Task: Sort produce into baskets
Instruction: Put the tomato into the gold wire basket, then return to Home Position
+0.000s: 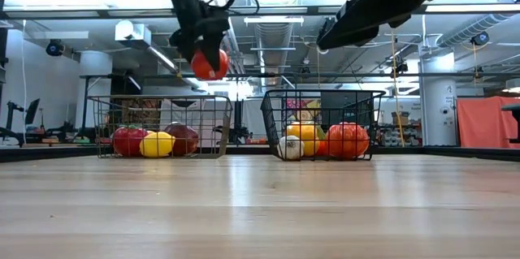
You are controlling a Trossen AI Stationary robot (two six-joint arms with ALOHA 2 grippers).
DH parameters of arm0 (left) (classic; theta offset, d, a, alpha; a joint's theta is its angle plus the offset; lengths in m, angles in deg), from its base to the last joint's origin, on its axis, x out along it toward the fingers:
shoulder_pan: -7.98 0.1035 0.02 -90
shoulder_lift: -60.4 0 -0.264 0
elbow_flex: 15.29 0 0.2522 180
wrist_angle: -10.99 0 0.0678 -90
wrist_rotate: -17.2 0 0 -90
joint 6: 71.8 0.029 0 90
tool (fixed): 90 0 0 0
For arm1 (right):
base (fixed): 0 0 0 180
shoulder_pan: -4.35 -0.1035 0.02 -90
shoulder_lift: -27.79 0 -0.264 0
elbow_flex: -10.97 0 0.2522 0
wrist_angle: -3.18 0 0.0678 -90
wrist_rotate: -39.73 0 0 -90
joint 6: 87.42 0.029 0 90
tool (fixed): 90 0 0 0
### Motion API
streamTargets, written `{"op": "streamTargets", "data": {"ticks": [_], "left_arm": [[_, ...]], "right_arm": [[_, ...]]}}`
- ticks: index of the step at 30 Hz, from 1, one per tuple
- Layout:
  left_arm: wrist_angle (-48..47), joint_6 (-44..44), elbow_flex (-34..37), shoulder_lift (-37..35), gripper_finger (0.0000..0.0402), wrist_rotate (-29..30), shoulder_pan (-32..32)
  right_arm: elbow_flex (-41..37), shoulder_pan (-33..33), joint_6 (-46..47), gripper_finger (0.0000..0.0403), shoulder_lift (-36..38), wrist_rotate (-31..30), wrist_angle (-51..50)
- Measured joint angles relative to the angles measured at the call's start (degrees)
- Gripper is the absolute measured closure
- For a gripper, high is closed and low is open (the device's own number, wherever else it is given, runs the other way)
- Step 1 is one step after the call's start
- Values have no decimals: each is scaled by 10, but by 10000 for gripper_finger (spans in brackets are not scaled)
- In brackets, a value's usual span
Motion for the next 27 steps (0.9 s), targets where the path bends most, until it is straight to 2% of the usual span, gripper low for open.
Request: {"op": "streamTargets", "data": {"ticks": [8,18,27], "left_arm": [[-1,6,0,24,31,-8,19],[-3,53,0,55,4,-10,19],[4,71,2,93,11,-7,18]], "right_arm": [[0,-1,1,154,0,1,-1],[0,-1,-1,154,0,-3,-9],[0,-1,1,154,0,-4,-13]]}}
